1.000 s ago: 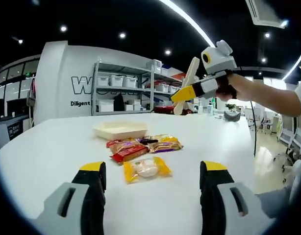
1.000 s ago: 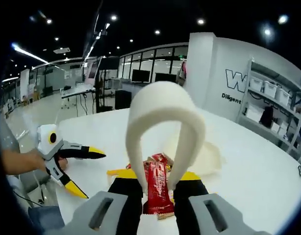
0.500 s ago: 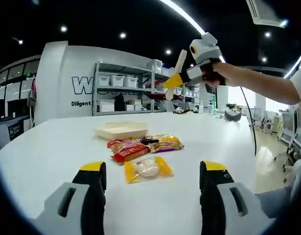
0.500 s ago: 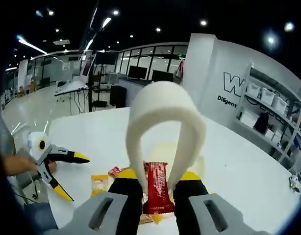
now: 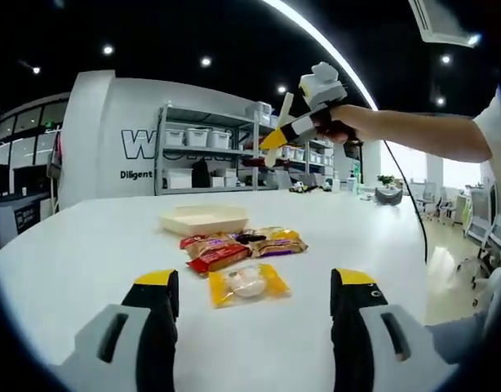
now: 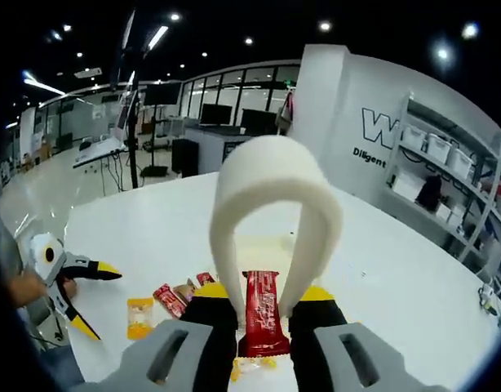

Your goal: Place the target food into the container with the food tongs after gripping and lifting it, then release it inside without dropping or visibly crushing the food.

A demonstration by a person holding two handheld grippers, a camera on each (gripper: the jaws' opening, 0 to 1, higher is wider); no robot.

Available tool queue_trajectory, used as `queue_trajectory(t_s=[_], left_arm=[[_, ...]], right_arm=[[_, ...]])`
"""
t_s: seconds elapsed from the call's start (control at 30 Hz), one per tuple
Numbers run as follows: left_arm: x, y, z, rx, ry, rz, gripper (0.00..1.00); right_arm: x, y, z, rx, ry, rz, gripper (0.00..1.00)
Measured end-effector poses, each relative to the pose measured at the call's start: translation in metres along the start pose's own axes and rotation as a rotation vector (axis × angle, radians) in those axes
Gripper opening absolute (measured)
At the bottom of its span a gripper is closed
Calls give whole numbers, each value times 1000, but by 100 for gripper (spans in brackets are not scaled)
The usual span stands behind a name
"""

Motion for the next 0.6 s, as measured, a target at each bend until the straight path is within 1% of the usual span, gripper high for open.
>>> queue_trajectory(t_s=[0.07,0.2,0.3,0.37,0.43,0.6], left_arm=[[-1,0,0,2,9,7,75],[-2,0,1,3,9,25,80],[-3,1,1,4,-7,29,83],[-4,2,0,-4,-32,22,86],[-5,3,-1,-9,-32,24,87],[-6,3,-2,-13,-64,23,90]], right_arm=[[3,6,-1,-12,3,1,17],[9,19,-2,-37,29,9,17],[14,28,-2,-46,18,-7,17],[13,31,-2,-46,33,2,17],[15,35,0,-46,43,4,17],[13,46,3,-53,42,10,17]])
Point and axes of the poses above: the point that each gripper's makers call its tool centre point, and the gripper's own axes: y roughly forward along the fingers, x roughly to its right, z roughly out of its top, the point moved 6 cm from there along -y, roughly backward along the fingers, and after that the axes turned 5 degrees about -x, right-handed, at the moved point
